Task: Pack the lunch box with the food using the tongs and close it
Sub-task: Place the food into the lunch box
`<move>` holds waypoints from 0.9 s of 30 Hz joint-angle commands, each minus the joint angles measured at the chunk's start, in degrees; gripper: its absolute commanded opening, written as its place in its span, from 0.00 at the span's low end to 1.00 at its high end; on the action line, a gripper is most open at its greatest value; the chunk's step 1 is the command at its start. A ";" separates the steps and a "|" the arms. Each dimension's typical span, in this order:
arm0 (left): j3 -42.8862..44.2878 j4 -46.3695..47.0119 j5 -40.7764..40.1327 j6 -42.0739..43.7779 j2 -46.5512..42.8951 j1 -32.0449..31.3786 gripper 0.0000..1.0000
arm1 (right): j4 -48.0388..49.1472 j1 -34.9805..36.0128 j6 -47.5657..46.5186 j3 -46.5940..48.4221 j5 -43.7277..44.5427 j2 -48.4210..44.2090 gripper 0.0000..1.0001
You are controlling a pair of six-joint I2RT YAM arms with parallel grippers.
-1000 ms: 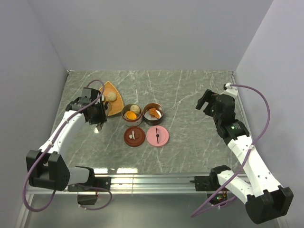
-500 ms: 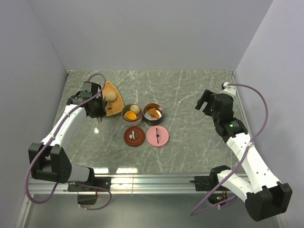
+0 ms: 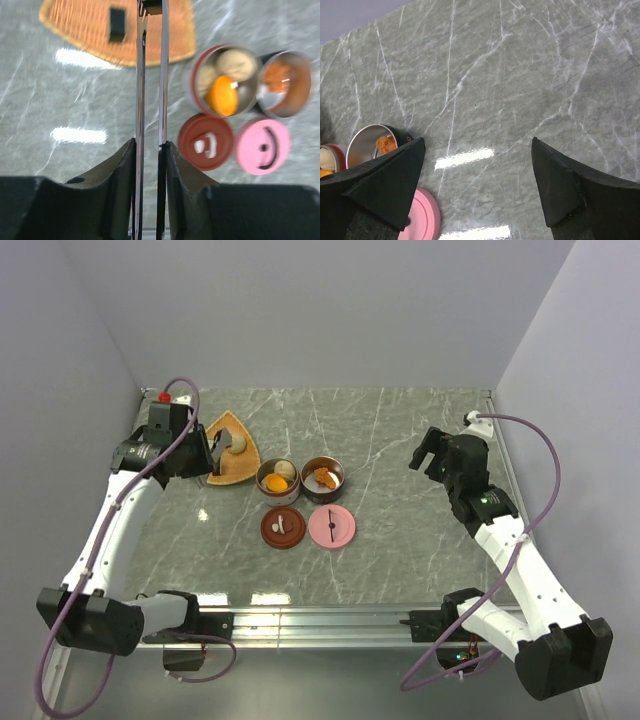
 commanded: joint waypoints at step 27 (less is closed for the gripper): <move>6.66 2.87 -8.33 -9.69 7.59 -31.30 0.25 | -0.35 0.26 1.04 -0.34 1.06 -5.29 0.93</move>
